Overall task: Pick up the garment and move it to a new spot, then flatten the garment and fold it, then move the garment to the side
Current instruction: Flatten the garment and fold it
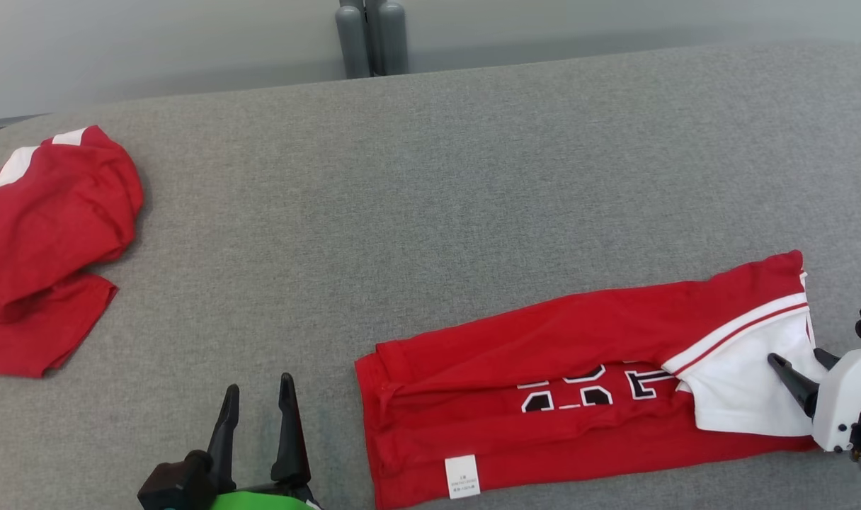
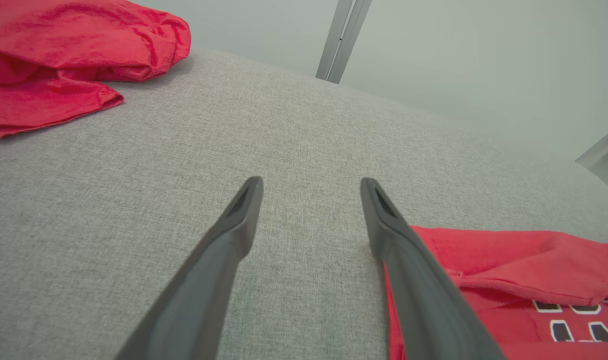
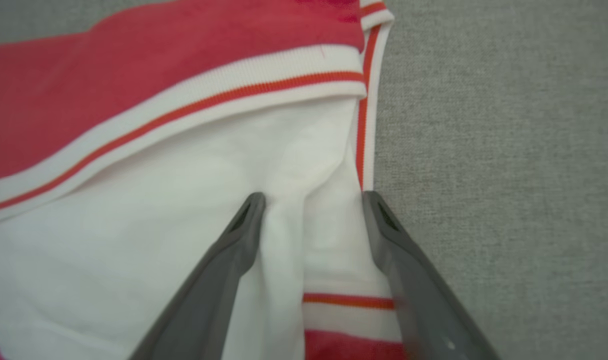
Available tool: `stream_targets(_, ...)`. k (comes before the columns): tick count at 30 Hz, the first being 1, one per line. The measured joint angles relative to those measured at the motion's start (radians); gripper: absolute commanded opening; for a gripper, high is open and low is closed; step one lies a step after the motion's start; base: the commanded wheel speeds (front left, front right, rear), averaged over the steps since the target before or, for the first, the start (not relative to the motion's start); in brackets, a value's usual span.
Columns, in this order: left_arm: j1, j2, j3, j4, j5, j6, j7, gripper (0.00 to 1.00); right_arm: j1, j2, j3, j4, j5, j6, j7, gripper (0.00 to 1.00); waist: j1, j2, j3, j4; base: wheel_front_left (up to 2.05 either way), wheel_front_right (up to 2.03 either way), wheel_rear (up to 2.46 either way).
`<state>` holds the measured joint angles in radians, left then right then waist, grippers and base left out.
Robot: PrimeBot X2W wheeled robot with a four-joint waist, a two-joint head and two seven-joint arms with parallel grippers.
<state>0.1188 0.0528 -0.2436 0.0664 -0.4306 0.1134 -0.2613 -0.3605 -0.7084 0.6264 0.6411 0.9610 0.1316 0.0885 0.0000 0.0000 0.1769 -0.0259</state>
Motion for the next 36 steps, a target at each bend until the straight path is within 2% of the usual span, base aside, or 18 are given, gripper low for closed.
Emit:
stream_targets(6,-0.003,-0.002,-0.018,-0.001,-0.047,-0.002,0.0,1.0,-0.021,-0.022,0.001,0.061,-0.004,0.0,0.009,1.0,0.0,0.0,0.005,0.036,0.0,0.0,0.0)
stream_targets(12,-0.011,-0.002,-0.033,0.008,-0.062,0.01,0.0,1.0,-0.039,-0.012,-0.001,0.087,0.043,0.0,0.038,1.0,0.0,0.0,0.013,0.059,0.0,0.0,0.0)
stream_targets(13,-0.012,-0.002,-0.037,0.011,-0.063,0.01,-0.001,1.0,-0.039,0.0,-0.007,0.083,0.077,-0.002,0.044,0.92,0.0,0.0,0.013,0.062,0.0,0.0,0.0)
stream_targets(14,-0.012,-0.002,-0.04,0.015,-0.066,0.01,-0.001,1.0,-0.037,0.002,-0.011,0.077,0.101,-0.004,0.052,0.34,0.0,0.0,0.012,0.063,0.0,0.0,0.0)
stream_targets(15,-0.012,-0.002,-0.042,0.02,-0.067,0.01,-0.001,1.0,-0.034,0.001,-0.015,0.066,0.131,-0.005,0.057,0.0,0.0,0.0,0.01,0.063,0.0,0.0,0.0)
stream_targets(20,-0.006,-0.002,-0.028,0.036,-0.061,0.008,-0.001,1.0,-0.006,-0.005,-0.041,0.006,0.253,-0.001,0.065,0.0,0.0,0.0,-0.003,0.054,0.0,0.0,0.0)
stream_targets(24,-0.005,-0.002,-0.017,0.045,-0.052,-0.002,-0.001,1.0,0.008,-0.092,-0.074,-0.015,0.315,0.0,0.083,0.0,0.0,0.0,-0.004,0.04,0.0,0.0,0.0)
stream_targets(26,-0.006,-0.002,-0.012,0.049,-0.052,-0.007,-0.001,1.0,0.008,-0.156,-0.1,-0.004,0.338,0.0,0.089,0.0,0.0,0.0001,-0.004,0.034,0.0,0.0,0.0)
stream_targets(31,-0.006,-0.002,0.008,0.066,-0.062,-0.012,-0.001,1.0,0.034,-0.298,-0.123,0.025,0.338,0.0,0.109,0.0,0.0,0.0001,-0.009,0.032,0.0,0.0,0.0)
stream_targets(33,-0.005,-0.003,0.018,0.07,-0.07,-0.014,-0.001,1.0,0.037,-0.336,-0.119,-0.025,0.328,-0.001,0.121,0.0,0.0,0.0001,-0.015,0.03,0.0,0.0,0.0)
stream_targets(36,0.003,-0.003,0.033,0.072,-0.073,-0.015,-0.001,1.0,0.027,-0.354,-0.102,-0.149,0.3,-0.001,0.121,0.0,0.0,0.0,-0.022,0.021,0.0,0.0,0.0)
